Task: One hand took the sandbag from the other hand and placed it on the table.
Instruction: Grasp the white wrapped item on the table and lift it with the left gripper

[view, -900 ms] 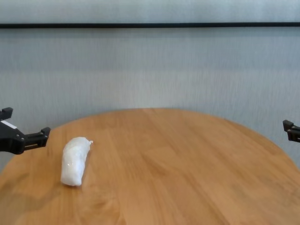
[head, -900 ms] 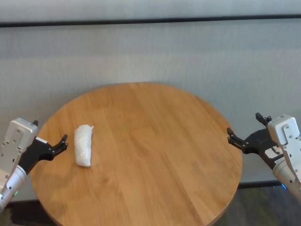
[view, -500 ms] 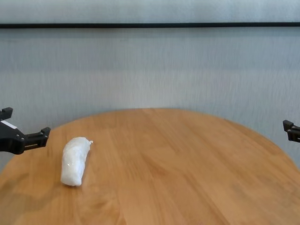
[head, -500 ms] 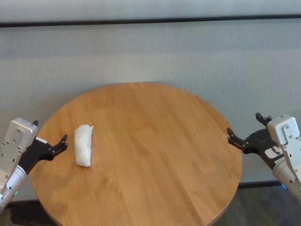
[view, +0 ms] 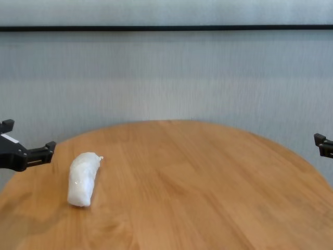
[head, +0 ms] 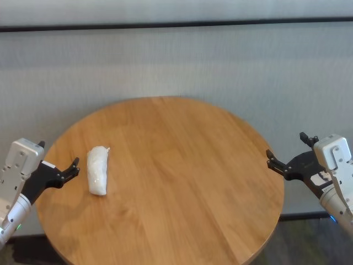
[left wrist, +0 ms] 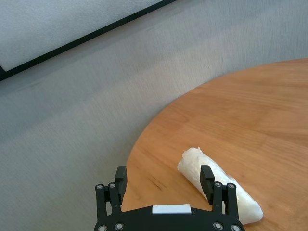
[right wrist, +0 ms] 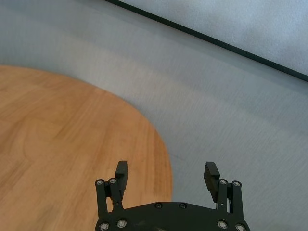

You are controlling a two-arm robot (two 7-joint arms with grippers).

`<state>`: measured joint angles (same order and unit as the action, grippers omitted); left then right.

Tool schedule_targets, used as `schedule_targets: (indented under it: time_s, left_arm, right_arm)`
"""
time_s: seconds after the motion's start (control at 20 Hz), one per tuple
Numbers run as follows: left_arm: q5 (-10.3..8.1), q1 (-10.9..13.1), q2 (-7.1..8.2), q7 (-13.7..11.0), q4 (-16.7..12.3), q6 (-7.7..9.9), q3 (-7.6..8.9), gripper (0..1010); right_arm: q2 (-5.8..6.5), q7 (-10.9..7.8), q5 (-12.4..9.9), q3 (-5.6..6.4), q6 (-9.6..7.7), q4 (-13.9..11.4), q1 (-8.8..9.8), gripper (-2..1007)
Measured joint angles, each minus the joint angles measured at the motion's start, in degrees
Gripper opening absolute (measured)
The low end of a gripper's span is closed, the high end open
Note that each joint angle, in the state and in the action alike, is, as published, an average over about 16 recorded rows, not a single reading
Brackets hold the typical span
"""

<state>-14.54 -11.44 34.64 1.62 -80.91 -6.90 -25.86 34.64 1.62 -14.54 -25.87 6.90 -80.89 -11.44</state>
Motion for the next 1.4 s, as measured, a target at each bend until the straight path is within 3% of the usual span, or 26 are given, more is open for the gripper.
schedule_targets:
  time_s: [1.4]
  left_arm:
    - [0.02,0.0,-0.02,-0.1,0.0,0.05,0.05,1000]
  right_arm:
    - [0.00,0.00,0.0,0.00,0.00,0.0,0.00,1001]
